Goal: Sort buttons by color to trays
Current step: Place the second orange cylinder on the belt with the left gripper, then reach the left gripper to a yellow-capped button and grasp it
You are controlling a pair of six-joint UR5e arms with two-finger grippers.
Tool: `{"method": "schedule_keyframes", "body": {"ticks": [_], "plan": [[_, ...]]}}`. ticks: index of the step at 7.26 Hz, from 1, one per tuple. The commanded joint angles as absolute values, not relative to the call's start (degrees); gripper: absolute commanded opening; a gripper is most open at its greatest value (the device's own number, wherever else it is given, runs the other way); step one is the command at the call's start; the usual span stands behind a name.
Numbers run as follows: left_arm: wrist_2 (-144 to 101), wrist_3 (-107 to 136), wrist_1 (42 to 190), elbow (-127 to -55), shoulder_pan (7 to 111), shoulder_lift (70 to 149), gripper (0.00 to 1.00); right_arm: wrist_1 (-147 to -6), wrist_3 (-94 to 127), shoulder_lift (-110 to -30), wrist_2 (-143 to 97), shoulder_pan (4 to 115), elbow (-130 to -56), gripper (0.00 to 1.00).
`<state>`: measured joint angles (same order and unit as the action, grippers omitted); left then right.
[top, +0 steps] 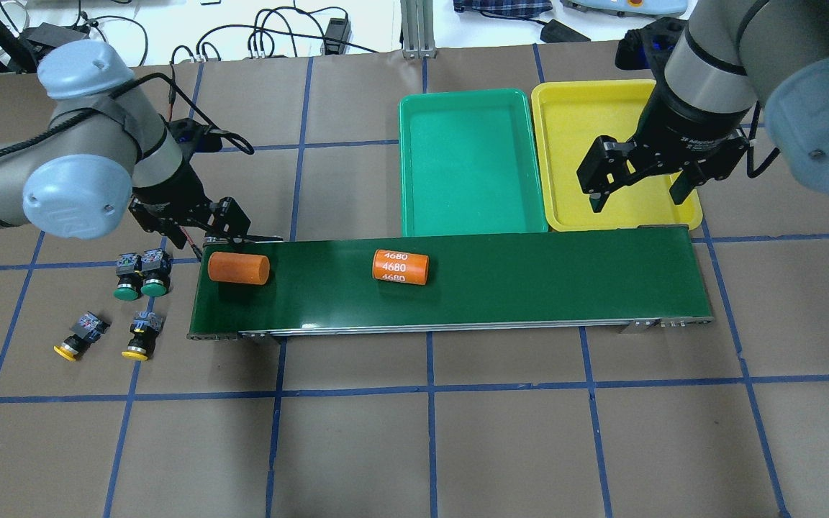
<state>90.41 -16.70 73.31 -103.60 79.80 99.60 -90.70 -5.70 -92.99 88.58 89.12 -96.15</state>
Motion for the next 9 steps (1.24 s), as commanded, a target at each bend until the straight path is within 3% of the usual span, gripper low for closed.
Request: {"method": "schedule_keyframes", "body": {"ticks": [1,4,7,9], "plan": [[91.14,-28.37,73.31,-102.3,68.89,99.31,1.0,-90.7,-5.8,-92.99,88.59,89.12,-96.15,1.0],[91.58,-50.41,71.73,-105.27,58.56,101.24,1.0,-90.7,-5.8,-92.9,88.59,89.12,-96.24,1.0],[91.67,-59.58,54.09,-115.54,53.63,103.62,1.0,-93.77,-5.8,-93.16,88.59,89.12,-98.96,1.0],[91.93,-64.59,53.88,-116.8,53.53,104.41,1.0,-93.69,-5.8,-93.25,88.59,89.03,-99.05,1.0]]}}
